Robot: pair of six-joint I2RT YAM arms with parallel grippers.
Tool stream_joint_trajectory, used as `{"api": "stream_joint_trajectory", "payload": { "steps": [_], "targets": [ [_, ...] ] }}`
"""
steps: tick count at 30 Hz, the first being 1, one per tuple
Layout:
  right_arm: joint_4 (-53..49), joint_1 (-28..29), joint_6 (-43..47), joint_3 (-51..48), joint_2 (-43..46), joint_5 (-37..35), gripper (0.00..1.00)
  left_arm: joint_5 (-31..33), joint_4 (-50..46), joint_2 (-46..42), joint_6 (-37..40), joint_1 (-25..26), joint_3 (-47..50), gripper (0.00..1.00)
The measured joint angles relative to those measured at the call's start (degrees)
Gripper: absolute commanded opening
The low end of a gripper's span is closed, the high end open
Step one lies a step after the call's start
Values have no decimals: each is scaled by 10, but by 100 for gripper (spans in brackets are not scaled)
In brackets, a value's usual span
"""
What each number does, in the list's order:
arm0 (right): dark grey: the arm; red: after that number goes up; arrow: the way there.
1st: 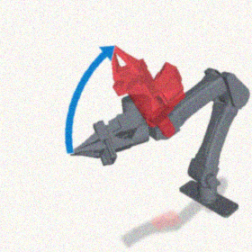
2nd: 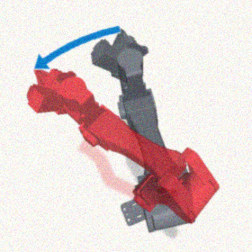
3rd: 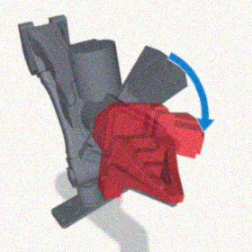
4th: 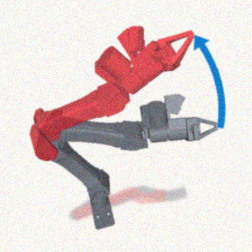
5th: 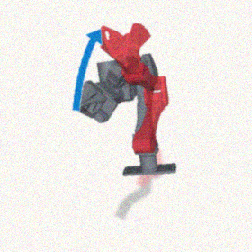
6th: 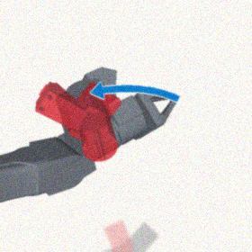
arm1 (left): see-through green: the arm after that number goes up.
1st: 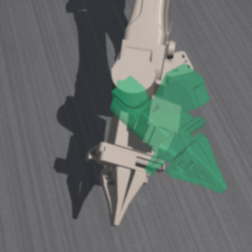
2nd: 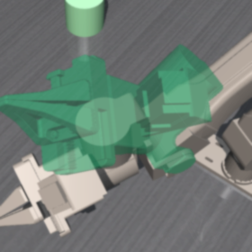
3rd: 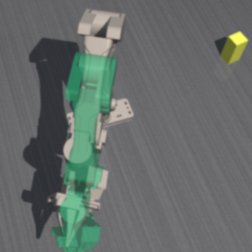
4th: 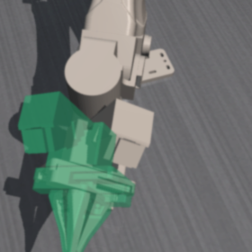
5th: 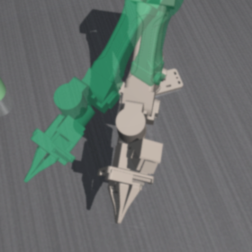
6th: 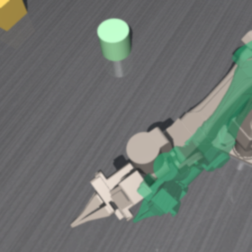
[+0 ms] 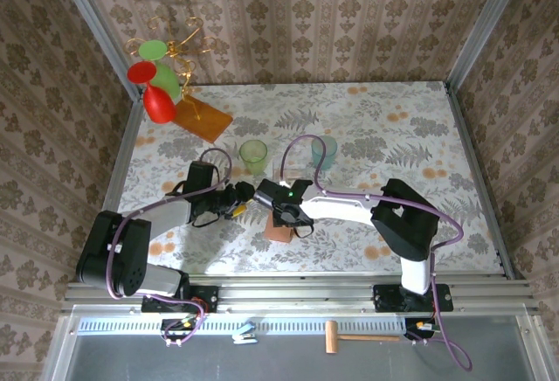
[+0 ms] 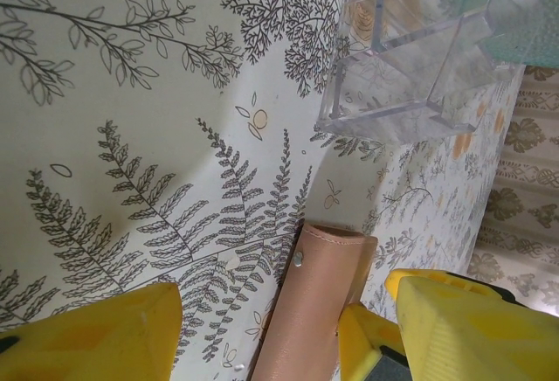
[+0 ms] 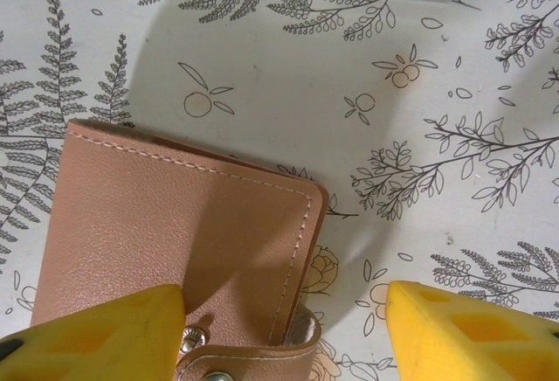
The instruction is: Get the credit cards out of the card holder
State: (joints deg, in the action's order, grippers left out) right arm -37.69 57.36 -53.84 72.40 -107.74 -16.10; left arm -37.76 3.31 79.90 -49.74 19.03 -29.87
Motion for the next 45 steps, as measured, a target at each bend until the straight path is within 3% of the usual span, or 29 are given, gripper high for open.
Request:
{"api": "stream_joint_trajectory", "payload": {
  "steps": [8, 16, 25, 38, 45],
  "targets": [
    [2, 5, 0, 0, 0, 0, 64, 0, 0, 0, 0, 0, 0, 67],
    [1, 6, -5, -22, 22, -1, 56, 0, -1, 0, 0, 0, 0, 67],
    [8, 7, -17, -59, 62, -2, 32, 1, -11, 0, 0, 1, 0, 67],
    [51, 7, -19, -87, 64, 2, 6, 26, -19, -9, -2, 28, -1, 67],
    [54, 3, -16, -102, 102, 2, 2, 37, -28, -9, -6, 36, -10, 67]
  ]
}}
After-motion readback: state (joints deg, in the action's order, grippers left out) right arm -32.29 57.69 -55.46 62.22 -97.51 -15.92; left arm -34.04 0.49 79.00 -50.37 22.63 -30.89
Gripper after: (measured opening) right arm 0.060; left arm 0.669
